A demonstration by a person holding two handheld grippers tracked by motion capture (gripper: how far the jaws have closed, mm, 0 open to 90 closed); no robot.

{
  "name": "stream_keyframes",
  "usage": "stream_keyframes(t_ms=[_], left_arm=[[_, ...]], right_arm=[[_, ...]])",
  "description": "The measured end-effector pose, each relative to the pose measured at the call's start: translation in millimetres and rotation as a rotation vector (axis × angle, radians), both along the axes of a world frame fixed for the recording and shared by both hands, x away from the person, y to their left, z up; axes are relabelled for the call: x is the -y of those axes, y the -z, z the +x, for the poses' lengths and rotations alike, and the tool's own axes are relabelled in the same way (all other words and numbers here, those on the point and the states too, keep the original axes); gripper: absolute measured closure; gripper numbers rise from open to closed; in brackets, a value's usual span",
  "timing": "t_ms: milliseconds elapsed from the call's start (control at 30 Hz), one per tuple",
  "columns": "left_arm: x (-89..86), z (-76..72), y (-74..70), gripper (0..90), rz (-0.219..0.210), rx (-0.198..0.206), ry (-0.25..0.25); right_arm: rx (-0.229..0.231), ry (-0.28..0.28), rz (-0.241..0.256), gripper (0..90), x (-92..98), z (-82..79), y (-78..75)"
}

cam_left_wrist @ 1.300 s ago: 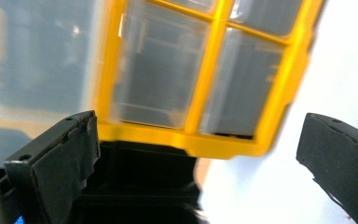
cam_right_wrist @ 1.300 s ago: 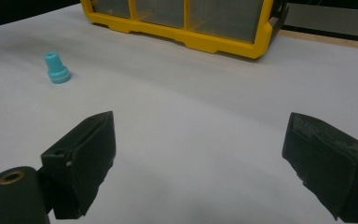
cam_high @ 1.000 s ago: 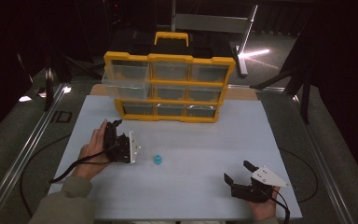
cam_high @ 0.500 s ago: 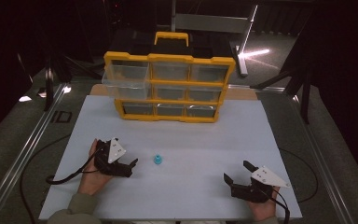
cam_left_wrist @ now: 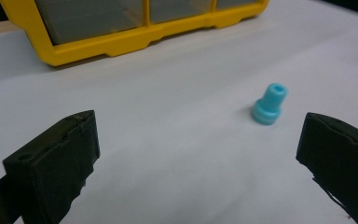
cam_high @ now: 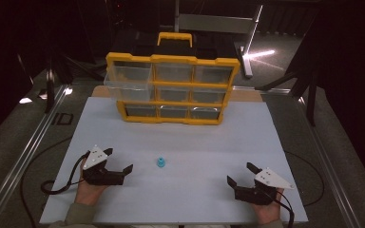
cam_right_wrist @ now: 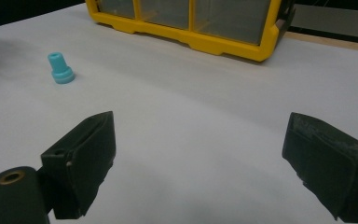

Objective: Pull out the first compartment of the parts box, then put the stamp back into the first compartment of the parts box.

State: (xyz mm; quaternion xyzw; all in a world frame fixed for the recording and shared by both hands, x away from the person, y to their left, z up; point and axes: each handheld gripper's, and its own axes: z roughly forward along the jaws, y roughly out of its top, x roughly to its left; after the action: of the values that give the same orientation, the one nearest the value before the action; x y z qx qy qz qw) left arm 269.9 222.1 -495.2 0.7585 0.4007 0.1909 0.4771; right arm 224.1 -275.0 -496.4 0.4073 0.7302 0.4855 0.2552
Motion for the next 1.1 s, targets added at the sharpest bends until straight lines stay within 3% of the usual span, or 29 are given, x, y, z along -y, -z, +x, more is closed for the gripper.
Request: stream_keyframes(t_ms=[167, 567, 700, 1100], left_arm=[[-7.3, -8.9, -2.1, 0.1, -0.049, 0.028, -0.006], [-10.9, -8.3, -2.6, 0.1, -0.090, 0.056, -0.033], [-10.9, -7.8, -1.6, 0.1, -0.067, 0.064, -0.046], [-10.4, -7.2, -0.6, 0.1, -0.069, 0.062, -0.035]], right_arm=[[-0.007, -0.008, 0.003, 9.6, -0.5, 2.0, 0.6], [-0.015, -0.020, -0.007, 9.6, -2.2, 3.5, 2.4], [-0.017, -0.016, -0.005, 9.6, -1.9, 3.0, 2.1], [-0.027, -0.032, -0.013, 9.5, -4.5, 5.8, 3.5]])
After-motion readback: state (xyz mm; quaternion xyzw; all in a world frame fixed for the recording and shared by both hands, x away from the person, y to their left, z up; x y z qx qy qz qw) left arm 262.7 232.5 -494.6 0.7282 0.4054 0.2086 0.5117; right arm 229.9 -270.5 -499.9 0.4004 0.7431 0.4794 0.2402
